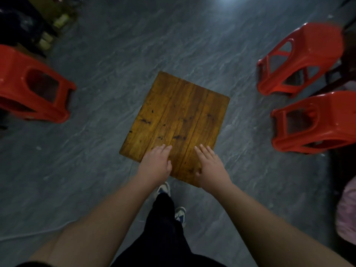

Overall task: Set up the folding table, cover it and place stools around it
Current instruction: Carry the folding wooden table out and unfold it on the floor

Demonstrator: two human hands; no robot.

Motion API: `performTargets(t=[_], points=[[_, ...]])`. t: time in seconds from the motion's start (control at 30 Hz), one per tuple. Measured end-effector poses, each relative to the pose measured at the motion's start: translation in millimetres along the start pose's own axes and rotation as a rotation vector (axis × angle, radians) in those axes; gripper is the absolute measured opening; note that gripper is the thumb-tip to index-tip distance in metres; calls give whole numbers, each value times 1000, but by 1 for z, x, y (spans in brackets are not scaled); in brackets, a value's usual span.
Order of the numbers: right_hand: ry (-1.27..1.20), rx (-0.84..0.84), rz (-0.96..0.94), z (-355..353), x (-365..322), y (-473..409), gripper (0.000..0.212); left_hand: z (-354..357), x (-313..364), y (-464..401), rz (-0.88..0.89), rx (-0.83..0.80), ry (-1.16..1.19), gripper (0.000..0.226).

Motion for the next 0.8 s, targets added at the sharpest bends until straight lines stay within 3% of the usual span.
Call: performTargets(t=[0.43, 0.8], points=[[162, -158, -117, -67, 20, -112, 75, -14, -3, -101, -199, -73, 104, 61], [290, -347, -407, -84, 117, -236, 69, 45, 52, -172, -551, -59, 212, 61]])
Point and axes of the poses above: each hand's wrist, its own y-axis away from the middle knuckle, its own z-axis out of the palm, x = y × z, the point moved 5 cm from there along -y, towards the middle knuckle, and after that the axes turned 5 degrees about -y, right-handed, at the moved point
